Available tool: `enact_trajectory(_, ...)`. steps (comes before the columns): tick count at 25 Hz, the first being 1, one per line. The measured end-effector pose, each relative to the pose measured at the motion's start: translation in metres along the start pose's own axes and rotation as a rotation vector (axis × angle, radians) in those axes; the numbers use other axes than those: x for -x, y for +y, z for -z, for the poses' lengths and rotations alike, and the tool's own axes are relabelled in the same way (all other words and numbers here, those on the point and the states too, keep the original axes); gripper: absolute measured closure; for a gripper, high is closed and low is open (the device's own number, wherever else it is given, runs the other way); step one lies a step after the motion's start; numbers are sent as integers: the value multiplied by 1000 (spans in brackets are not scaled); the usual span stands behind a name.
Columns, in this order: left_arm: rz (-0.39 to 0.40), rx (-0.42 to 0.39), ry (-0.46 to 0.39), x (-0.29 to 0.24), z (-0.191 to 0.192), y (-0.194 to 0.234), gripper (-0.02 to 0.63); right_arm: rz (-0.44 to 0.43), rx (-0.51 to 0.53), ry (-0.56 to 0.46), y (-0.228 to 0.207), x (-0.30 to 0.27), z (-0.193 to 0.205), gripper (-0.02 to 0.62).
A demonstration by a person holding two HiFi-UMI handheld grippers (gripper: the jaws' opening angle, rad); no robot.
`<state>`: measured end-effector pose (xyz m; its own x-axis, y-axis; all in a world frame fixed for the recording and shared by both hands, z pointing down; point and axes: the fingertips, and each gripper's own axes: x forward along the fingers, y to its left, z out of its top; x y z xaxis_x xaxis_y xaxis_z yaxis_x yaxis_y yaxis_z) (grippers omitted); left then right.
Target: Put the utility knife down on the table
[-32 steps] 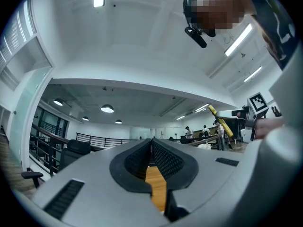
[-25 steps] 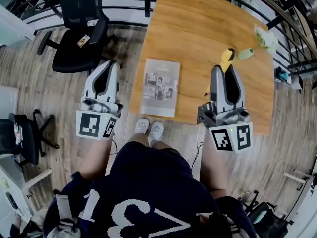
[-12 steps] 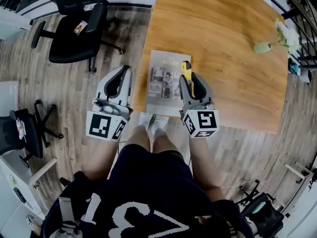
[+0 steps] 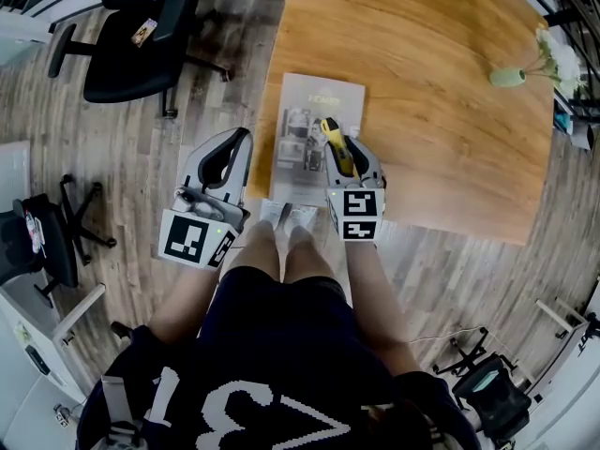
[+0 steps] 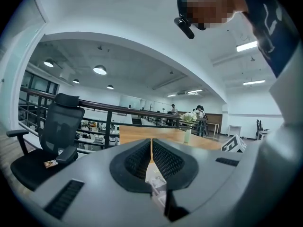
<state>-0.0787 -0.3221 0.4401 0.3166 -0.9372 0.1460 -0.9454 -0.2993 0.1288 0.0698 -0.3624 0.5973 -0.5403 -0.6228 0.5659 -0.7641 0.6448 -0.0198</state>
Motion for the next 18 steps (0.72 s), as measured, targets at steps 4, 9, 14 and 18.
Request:
enact_trajectory(4,-14,-14,-15,2,-6,2,583,27,-21,-110,-11,17,-28,470)
enact_trajectory(9,-29,-20,-63,-2,-33,2,583,83,-53,-313,-36,64,-93,549)
enact_trajectory(14,-4,-53,-139,-7,-79,-9,583,118,-54,-522,-51,127,-169,563)
enact_trajectory(18,13,-95,-211,-9,-119,-14,583,139,-43,-667,-60,175,-216,565)
